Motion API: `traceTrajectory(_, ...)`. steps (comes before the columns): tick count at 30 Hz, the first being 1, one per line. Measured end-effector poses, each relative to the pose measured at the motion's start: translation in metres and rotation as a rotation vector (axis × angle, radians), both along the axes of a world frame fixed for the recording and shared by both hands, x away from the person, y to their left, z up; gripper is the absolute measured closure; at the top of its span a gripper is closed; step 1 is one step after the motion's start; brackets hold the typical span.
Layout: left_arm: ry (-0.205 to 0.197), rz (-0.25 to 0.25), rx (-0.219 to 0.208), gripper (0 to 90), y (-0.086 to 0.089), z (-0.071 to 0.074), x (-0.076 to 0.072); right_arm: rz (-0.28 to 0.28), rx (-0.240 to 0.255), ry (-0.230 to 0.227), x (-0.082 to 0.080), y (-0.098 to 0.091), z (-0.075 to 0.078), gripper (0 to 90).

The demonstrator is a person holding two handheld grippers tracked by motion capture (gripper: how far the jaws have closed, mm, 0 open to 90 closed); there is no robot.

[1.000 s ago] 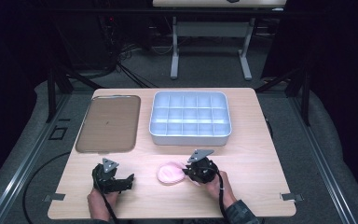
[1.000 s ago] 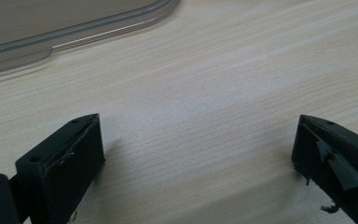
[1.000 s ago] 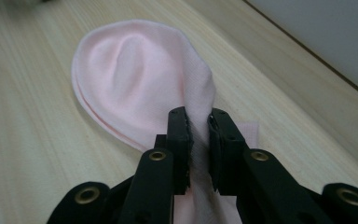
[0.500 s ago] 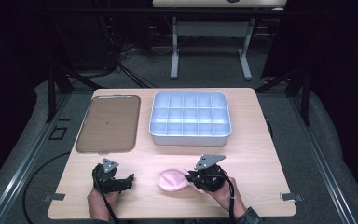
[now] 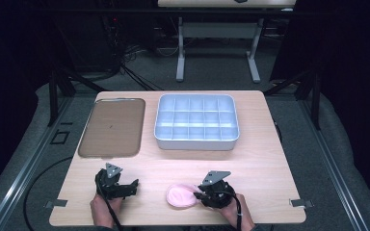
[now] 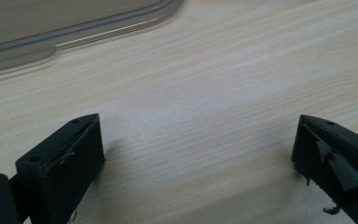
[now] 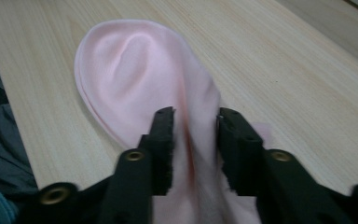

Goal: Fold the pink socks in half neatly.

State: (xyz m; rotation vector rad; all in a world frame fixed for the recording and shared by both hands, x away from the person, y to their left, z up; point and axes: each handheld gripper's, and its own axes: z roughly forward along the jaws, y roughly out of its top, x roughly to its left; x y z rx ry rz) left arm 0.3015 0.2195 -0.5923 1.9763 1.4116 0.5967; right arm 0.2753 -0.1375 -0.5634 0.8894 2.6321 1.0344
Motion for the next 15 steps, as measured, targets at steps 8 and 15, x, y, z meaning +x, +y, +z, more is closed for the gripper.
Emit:
traceTrajectory(8,0.001,0.015,-0.002,1.9,0.0,0.0,0.0,-0.08,0.101,0.001,0.005,-0.027,0.013,32.3)
traceTrajectory(15,-0.016,-0.017,-0.009,2.9,-0.001,0.003,-0.004,-0.194,0.008,-0.013,0.004,-0.064,0.027,37.0)
